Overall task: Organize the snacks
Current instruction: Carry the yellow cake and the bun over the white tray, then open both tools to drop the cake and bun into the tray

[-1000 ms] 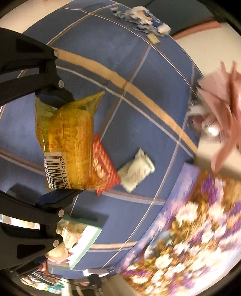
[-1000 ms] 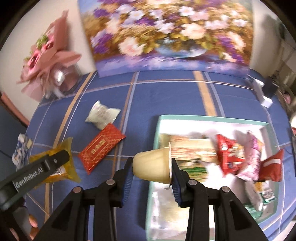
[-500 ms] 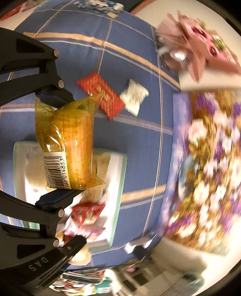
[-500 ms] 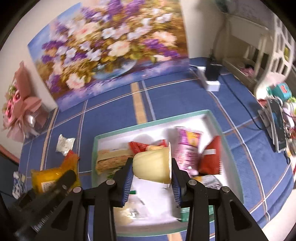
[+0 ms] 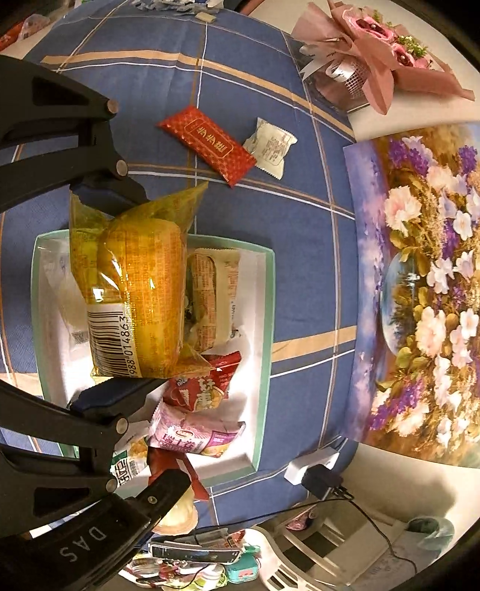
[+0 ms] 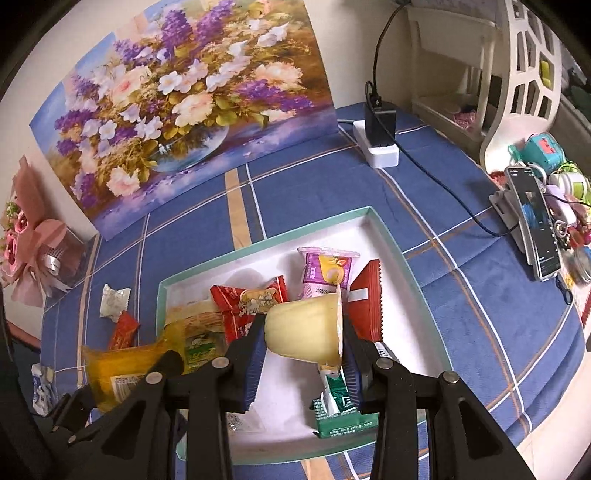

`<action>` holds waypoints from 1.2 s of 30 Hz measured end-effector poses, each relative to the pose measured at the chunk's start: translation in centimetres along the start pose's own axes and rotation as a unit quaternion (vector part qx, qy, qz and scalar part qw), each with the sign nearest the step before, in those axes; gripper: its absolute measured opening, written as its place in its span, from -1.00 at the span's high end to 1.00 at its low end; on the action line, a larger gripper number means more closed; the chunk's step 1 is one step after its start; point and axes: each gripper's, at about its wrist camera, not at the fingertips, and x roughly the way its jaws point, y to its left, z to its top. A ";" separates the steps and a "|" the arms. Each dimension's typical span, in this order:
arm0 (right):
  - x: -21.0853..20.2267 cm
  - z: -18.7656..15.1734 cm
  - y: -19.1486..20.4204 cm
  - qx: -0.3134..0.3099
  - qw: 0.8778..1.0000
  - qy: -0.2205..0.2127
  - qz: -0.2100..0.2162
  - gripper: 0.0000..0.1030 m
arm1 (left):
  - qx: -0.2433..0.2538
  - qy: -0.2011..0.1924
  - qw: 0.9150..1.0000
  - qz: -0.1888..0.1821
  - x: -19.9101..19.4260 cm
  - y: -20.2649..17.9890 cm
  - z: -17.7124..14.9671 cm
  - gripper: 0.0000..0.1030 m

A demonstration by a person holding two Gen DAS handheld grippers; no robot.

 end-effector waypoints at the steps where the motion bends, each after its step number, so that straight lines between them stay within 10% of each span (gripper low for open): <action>1: 0.2 -0.1 0.1 0.000 1.000 0.004 0.001 0.22 | 0.000 0.004 1.000 0.001 0.2 0.0 0.0 -0.49; 36: 1.8 -0.4 0.5 0.006 0.999 0.035 0.000 0.22 | -0.003 0.038 0.999 -0.017 1.8 0.4 -0.2 -0.71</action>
